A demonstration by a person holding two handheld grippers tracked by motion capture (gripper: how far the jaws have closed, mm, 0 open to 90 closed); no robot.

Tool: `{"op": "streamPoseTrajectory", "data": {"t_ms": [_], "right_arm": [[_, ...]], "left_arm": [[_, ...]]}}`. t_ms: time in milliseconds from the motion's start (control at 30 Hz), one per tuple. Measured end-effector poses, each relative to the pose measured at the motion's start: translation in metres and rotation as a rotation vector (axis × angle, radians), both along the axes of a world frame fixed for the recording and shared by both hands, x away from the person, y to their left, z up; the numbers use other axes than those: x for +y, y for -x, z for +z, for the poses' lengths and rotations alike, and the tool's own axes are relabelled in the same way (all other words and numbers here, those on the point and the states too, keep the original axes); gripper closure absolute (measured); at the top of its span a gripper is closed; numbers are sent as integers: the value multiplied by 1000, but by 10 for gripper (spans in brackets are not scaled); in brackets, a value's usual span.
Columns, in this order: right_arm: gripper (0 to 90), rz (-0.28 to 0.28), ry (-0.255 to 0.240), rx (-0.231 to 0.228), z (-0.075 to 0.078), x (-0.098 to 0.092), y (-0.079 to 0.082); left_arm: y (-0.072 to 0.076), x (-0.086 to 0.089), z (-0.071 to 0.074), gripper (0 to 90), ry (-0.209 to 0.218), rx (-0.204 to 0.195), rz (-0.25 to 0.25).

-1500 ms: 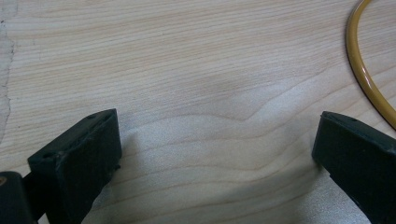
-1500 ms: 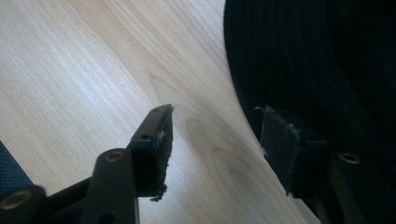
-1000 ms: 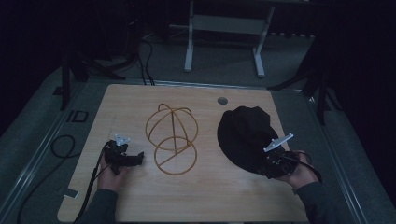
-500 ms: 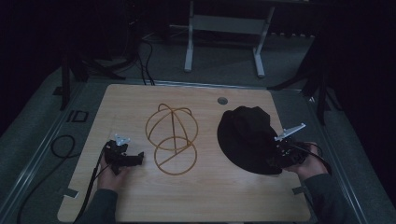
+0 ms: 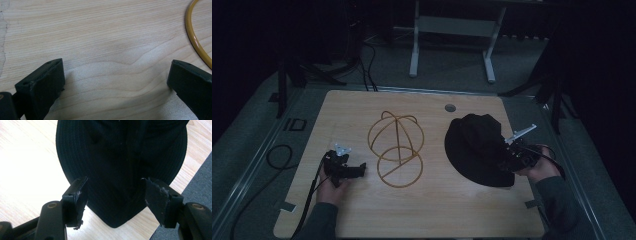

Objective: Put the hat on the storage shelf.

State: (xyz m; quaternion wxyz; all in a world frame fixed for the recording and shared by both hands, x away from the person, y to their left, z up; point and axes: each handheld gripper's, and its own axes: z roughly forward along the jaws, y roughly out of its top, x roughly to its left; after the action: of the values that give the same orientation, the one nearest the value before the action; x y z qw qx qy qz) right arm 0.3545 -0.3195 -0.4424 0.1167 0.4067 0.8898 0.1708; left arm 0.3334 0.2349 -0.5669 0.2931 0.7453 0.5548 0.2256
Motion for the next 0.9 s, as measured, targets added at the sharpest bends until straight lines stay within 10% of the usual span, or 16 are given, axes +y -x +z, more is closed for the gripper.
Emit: {"op": "streamPoseTrajectory", "data": {"t_ms": [900], "right_arm": [[241,-34,32,79,-4,17,-47]], "left_arm": [[0,0,0,16,0,1,0]]}}
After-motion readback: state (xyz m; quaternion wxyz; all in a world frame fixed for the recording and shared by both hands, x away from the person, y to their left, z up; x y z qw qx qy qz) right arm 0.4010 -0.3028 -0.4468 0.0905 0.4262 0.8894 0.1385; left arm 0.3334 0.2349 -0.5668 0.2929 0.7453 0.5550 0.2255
